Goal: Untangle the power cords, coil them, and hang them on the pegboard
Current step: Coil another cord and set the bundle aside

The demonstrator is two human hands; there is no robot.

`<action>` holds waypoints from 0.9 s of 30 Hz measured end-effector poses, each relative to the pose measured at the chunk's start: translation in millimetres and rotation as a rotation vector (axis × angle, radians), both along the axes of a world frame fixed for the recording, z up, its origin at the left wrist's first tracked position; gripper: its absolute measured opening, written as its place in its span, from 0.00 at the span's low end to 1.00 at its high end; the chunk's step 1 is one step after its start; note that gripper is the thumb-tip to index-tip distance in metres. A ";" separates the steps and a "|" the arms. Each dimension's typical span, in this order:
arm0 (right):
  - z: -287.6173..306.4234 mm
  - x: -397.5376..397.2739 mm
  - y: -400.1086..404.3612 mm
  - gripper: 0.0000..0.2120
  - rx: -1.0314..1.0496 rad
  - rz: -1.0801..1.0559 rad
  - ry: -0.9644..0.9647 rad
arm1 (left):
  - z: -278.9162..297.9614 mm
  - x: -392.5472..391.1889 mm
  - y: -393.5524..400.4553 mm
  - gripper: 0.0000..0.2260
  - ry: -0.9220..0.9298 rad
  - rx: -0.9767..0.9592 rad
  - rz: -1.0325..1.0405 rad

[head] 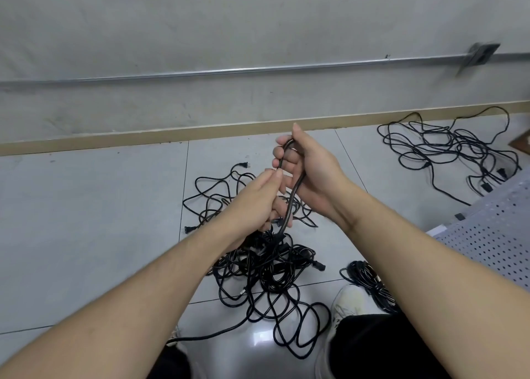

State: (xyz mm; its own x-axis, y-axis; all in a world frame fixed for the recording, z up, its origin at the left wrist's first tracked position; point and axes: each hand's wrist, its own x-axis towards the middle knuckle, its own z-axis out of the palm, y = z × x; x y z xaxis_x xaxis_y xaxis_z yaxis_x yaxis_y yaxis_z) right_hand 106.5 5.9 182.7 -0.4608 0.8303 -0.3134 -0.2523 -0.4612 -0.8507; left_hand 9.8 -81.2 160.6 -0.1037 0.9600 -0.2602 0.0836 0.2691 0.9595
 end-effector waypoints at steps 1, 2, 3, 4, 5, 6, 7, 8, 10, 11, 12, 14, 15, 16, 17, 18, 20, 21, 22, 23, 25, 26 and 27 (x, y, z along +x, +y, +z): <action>-0.4 1.0 0.6 0.18 0.008 0.006 -0.018 | 0.3 0.2 -0.5 0.15 -0.050 -0.009 -0.010; -0.6 1.4 1.2 0.19 0.004 0.002 -0.015 | 0.3 0.4 -0.5 0.17 -0.095 -0.021 -0.024; -0.9 1.7 1.7 0.20 0.006 -0.008 -0.008 | 1.4 1.3 -1.1 0.18 -0.130 -0.038 -0.046; -1.9 2.1 2.8 0.20 0.019 -0.018 -0.009 | 2.6 2.2 -1.7 0.19 -0.135 -0.051 -0.081; -2.9 1.9 4.1 0.21 0.040 -0.032 -0.024 | 3.9 3.1 -2.1 0.17 -0.114 -0.058 -0.121; -2.7 2.2 4.6 0.21 0.059 -0.047 -0.043 | 3.8 3.0 -2.1 0.13 -0.079 -0.058 -0.158; -2.1 2.6 4.5 0.21 0.072 -0.056 -0.056 | 3.0 2.5 -2.1 0.09 -0.048 -0.059 -0.188; -1.2 3.2 4.1 0.21 0.079 -0.057 -0.060 | 0.9 1.3 -1.7 0.07 -0.027 -0.058 -0.210; 0.7 5.1 2.3 0.21 0.086 -0.050 -0.048 | -2.7 -1.0 -1.2 0.05 -0.019 -0.059 -0.231; 0.5 6.2 2.4 0.20 0.090 -0.049 -0.045 | -3.1 -1.8 -1.7 0.04 -0.021 -0.063 -0.234; 0.1 7.6 3.4 0.20 0.088 -0.054 -0.045 | -3.3 -2.4 -2.1 0.03 -0.027 -0.069 -0.235; 0.2 11.6 7.3 0.20 0.054 -0.086 -0.023 | -1.8 -2.4 -4.0 0.06 -0.039 -0.083 -0.234; 0.4 14.3 9.6 0.20 0.029 -0.105 0.002 | -1.7 -2.2 -5.3 0.09 -0.042 -0.096 -0.227; 0.7 17.1 11.8 0.19 0.005 -0.112 0.027 | -2.4 -2.3 -6.4 0.12 -0.049 -0.110 -0.215; 0.4 19.5 13.5 0.18 -0.012 -0.096 0.041 | -3.5 -2.3 -7.6 0.14 -0.065 -0.123 -0.195; 0.2 21.2 13.5 0.17 -0.020 -0.059 0.035 | -5.0 -2.4 -8.5 0.14 -0.082 -0.132 -0.172; -2.7 21.6 10.8 0.16 -0.013 0.024 -0.029 | -6.6 -3.0 -8.7 0.14 -0.105 -0.148 -0.155; -4.2 20.3 9.3 0.17 -0.014 0.048 -0.057 | -6.3 -2.6 -8.8 0.13 -0.112 -0.155 -0.164; -4.4 18.4 7.9 0.18 -0.022 0.056 -0.071 | -5.7 -2.4 -8.9 0.13 -0.113 -0.157 -0.176; -3.8 16.4 7.2 0.18 -0.036 0.044 -0.071 | -5.0 -1.9 -9.1 0.14 -0.108 -0.149 -0.184; -1.5 13.8 7.5 0.18 -0.076 -0.024 -0.043 | -5.3 -0.6 -9.4 0.14 -0.127 -0.115 -0.178; -0.1 13.2 8.2 0.17 -0.092 -0.061 -0.024 | -5.8 0.8 -9.6 0.14 -0.173 -0.105 -0.176; 1.0 12.7 9.1 0.16 -0.099 -0.091 -0.010 | -5.9 2.6 -9.8 0.14 -0.232 -0.111 -0.177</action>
State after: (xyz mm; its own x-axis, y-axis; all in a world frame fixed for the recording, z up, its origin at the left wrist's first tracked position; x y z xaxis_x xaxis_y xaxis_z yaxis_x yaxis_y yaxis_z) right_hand 119.2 15.0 183.8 -0.3812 0.8334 -0.4002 -0.2891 -0.5186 -0.8047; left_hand 12.4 -91.1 154.7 0.1368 0.9220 -0.3621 -0.0788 0.3745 0.9239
